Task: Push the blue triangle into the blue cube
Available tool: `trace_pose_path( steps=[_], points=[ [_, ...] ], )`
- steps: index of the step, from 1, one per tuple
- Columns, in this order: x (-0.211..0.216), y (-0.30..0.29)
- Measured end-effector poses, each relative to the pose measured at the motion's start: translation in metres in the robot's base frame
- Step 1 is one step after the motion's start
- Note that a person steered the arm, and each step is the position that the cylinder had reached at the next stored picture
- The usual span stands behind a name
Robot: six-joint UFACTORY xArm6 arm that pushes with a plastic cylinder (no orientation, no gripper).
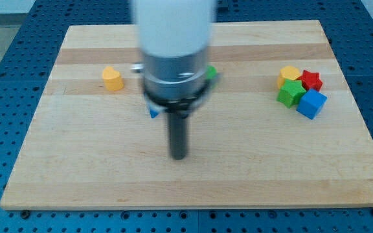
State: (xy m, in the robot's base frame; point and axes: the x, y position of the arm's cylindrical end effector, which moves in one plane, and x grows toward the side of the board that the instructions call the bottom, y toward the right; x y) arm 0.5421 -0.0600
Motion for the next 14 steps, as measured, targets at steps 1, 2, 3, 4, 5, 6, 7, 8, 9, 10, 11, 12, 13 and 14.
trace_pose_path(
  steps=[1, 2, 3, 4, 5, 6, 7, 8, 9, 10, 11, 12, 13, 14],
  points=[
    [-0.011, -0.085],
    [-0.05, -0.125],
    [-0.091, -0.122],
    [-0.105, -0.086],
    [-0.105, -0.044],
    [-0.105, 0.004],
    [-0.105, 0.047],
    [-0.105, 0.092],
    [-0.105, 0.126],
    [-0.105, 0.142],
    [-0.105, 0.162],
    [-0.105, 0.187],
    [-0.104, 0.206],
    [-0.103, 0.218]
  ],
)
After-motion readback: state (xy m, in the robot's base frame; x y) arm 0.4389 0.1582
